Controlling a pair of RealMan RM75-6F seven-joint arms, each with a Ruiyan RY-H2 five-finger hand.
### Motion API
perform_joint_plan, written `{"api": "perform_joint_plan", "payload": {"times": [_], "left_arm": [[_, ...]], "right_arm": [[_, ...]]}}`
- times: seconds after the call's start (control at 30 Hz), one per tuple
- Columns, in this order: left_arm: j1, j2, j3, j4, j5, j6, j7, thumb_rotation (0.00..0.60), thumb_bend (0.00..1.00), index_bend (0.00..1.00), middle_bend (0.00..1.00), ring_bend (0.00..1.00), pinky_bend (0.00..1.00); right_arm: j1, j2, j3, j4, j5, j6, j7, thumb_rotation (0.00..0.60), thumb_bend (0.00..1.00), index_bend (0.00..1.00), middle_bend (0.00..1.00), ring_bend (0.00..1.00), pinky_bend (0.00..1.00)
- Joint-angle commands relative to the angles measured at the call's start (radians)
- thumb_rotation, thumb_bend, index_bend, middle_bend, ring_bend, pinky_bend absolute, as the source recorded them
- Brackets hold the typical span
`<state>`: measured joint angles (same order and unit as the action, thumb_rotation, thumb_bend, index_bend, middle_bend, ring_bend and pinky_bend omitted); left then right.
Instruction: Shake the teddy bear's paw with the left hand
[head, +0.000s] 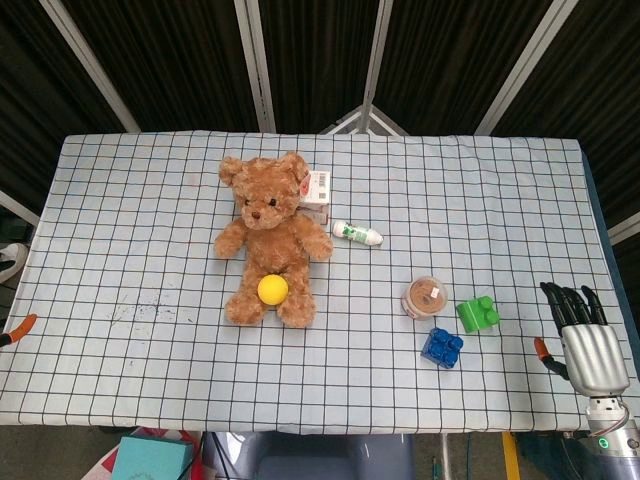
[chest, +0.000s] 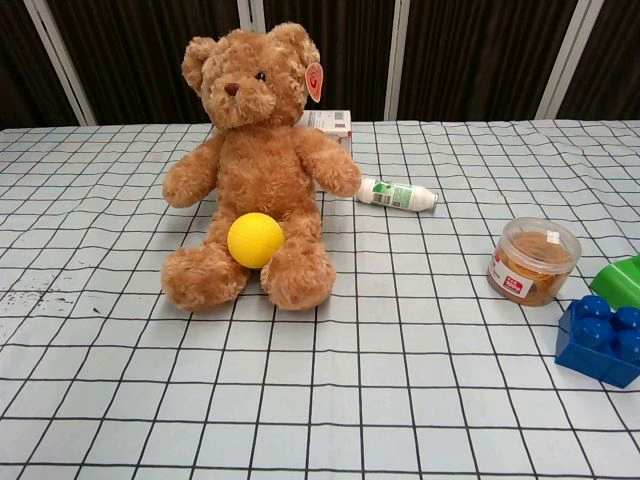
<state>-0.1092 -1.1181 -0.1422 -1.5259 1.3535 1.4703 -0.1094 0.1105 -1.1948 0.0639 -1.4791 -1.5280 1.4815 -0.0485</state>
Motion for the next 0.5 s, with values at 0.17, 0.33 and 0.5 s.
{"api": "perform_joint_plan", "payload": {"times": [0.17, 0.33, 0.5], "left_arm": [[-0.004, -0.003, 0.002, -0.003, 0.006, -0.003, 0.009, 0.600, 0.31, 0.19, 0.11, 0.00, 0.06], [-0.005, -0.005, 0.005, -0.007, 0.014, 0.000, 0.020, 0.600, 0.30, 0.19, 0.11, 0.00, 0.06], [-0.012, -0.007, 0.010, -0.002, 0.020, -0.016, 0.014, 0.600, 0.27, 0.19, 0.10, 0.00, 0.06]], "right_arm": [[0.002, -0.003, -0.001, 0.003, 0.005, -0.008, -0.007, 0.600, 0.37, 0.01, 0.14, 0.13, 0.06], [0.000, -0.001, 0.001, 0.001, 0.006, -0.003, -0.005, 0.600, 0.37, 0.01, 0.14, 0.13, 0.06], [-0.003, 0.000, -0.001, 0.002, 0.010, -0.005, 0.002, 0.600, 0.37, 0.01, 0.14, 0.13, 0.06]]}}
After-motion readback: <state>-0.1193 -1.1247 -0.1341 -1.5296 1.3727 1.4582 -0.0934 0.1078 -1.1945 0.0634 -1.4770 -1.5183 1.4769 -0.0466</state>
